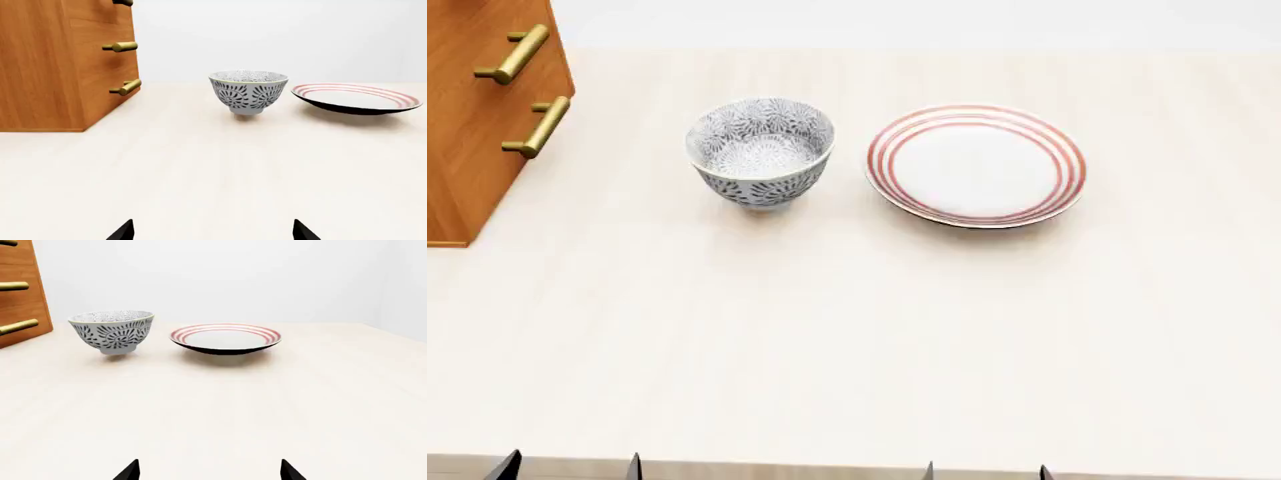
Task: Open the top drawer of the cabinet.
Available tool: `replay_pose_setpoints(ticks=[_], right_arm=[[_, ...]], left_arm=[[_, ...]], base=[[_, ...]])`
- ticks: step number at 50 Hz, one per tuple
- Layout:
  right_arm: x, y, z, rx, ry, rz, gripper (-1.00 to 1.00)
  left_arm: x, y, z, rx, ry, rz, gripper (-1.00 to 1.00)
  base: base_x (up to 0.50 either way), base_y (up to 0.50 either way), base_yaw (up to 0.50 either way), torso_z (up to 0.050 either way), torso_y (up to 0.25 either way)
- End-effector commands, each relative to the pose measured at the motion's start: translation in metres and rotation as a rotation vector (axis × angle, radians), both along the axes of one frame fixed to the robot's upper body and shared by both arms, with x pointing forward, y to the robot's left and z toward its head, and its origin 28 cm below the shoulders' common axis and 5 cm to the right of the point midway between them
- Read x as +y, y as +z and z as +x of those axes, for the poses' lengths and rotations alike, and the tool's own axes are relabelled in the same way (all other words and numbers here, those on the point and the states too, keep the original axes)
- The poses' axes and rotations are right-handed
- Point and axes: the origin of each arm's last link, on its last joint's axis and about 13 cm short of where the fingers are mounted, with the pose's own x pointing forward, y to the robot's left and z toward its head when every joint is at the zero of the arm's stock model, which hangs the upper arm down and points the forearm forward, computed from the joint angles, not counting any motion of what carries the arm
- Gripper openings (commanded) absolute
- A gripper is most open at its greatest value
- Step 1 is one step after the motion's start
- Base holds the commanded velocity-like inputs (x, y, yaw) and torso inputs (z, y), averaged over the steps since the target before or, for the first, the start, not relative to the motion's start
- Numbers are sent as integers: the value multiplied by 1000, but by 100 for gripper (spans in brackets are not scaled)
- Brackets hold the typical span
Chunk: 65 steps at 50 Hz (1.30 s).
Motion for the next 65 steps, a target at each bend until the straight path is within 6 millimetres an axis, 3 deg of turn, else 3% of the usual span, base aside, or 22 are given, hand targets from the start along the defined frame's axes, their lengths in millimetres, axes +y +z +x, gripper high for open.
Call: replay_pose_setpoints(ticks=[1,42,65], right_arm=[[1,-1,0,1,2,-2,100],[0,-3,1,6,2,-9,100],[1,-2,0,2,6,-11,100]], left_arm=[[0,0,0,1,0,5,100],[0,0,1,37,16,-3,100],[0,2,1,53,19,-22,100]], base=[[0,0,0,0,0],[0,0,0,0,0],[0,0,0,48,0]])
